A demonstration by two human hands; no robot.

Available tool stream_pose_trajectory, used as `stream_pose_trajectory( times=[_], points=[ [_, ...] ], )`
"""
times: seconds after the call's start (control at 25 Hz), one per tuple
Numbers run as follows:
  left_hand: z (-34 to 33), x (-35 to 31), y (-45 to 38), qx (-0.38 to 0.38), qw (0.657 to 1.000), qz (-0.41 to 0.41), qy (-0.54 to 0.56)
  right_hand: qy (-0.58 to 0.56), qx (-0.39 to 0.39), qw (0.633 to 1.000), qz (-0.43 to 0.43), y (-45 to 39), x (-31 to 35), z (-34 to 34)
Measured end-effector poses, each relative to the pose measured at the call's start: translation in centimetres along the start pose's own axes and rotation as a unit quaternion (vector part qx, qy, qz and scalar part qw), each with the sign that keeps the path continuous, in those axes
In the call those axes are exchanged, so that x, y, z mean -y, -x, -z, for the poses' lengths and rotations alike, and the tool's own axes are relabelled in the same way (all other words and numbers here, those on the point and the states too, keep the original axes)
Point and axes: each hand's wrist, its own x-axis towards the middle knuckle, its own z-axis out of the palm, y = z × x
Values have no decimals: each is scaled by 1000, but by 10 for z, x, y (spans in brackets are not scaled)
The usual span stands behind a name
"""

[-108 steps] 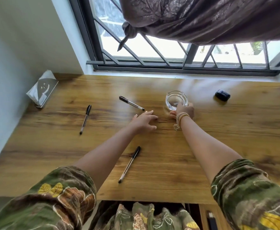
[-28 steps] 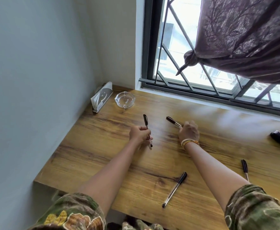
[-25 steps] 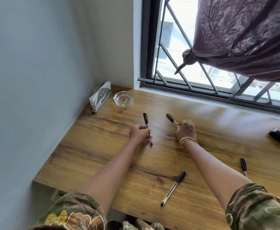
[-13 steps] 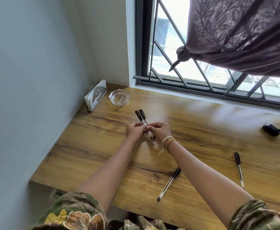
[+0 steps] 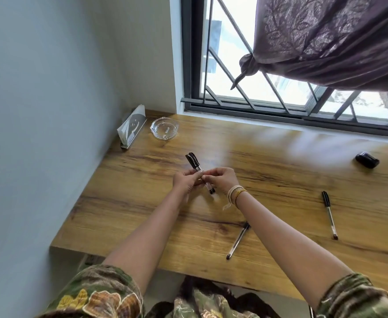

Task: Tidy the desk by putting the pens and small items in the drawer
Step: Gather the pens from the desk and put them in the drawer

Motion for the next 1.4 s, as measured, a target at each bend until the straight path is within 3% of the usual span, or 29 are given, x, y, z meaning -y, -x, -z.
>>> stream_pose_trajectory(
  times=[0.16, 0.36, 0.6, 0.84, 1.12, 1.28, 1.4],
  points=[
    [1, 13, 10, 17, 999, -1, -31, 29, -53, 998, 10, 24, -7, 0],
    [3, 33, 31, 30, 998, 18, -54, 178, -154, 972, 11, 49, -14, 28],
    [-2, 58, 68, 33, 997, 32, -62, 280, -153, 945, -79, 84, -32, 67],
    [-12, 78, 102, 37, 991, 22, -130, 296, -120, 940, -120, 123, -55, 71],
    [-8, 86, 116, 7, 981, 2, -194, 353, -92, 928, -79, 155, -50, 43],
    [-7, 81, 120, -6, 984, -14, -179, 291, -101, 948, -72, 153, -47, 41],
    [-11, 77, 124, -2, 989, -13, -146, 258, -141, 956, -14, 150, -48, 40]
  ],
)
